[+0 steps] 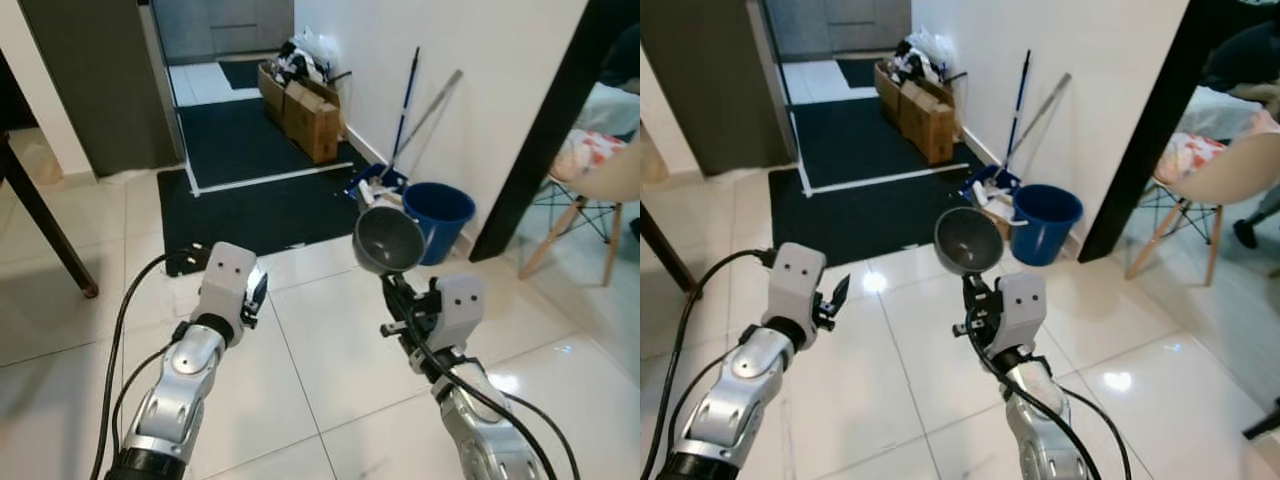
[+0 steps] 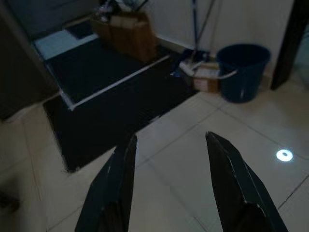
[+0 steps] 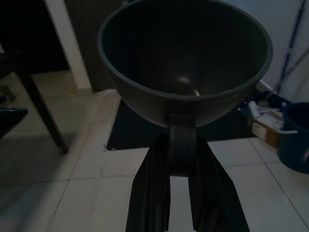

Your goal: Setting the table

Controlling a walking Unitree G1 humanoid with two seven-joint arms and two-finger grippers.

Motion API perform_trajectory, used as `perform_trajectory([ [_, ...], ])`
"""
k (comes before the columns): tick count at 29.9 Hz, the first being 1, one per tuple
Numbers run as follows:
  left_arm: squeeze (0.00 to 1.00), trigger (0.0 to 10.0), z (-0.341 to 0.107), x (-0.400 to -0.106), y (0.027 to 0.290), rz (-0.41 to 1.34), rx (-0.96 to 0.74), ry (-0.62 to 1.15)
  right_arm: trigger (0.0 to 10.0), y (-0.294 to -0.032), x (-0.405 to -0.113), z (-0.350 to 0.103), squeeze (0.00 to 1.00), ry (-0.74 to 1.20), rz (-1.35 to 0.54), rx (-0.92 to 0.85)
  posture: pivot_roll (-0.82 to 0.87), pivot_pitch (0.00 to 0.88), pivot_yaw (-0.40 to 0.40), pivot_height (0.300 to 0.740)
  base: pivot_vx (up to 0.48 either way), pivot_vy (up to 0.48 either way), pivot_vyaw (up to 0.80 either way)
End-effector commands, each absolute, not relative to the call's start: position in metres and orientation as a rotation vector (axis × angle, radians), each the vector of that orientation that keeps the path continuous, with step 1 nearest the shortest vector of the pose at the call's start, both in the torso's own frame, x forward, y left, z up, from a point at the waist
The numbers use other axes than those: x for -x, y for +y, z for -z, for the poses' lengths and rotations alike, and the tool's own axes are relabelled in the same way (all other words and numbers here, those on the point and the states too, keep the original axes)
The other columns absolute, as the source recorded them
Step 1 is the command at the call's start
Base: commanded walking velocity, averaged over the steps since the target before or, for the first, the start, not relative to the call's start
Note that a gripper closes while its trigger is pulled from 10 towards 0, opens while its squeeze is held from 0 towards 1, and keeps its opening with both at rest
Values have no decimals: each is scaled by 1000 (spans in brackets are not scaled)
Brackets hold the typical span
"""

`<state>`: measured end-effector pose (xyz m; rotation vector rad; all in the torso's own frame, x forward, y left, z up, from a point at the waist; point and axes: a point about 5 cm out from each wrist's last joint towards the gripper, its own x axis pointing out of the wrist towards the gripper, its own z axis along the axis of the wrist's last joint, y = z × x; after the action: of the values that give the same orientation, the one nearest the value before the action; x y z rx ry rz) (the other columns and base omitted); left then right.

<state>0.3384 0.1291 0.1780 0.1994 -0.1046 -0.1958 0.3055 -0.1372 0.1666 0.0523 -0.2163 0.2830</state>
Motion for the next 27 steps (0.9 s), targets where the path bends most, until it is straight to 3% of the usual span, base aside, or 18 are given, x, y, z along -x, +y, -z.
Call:
perform_trajectory([
  [1,0,10000,-173,-337,131,194,-205,-85,10000,-139,-306,-168,0,-220,-263,-54,75,88,77,740,480,0,0],
  [27,0,10000,-174,-338,130,201,-201,-89,10000,-140,-307,-169,0,-222,-253,-54,74,94,81,740,480,0,0],
])
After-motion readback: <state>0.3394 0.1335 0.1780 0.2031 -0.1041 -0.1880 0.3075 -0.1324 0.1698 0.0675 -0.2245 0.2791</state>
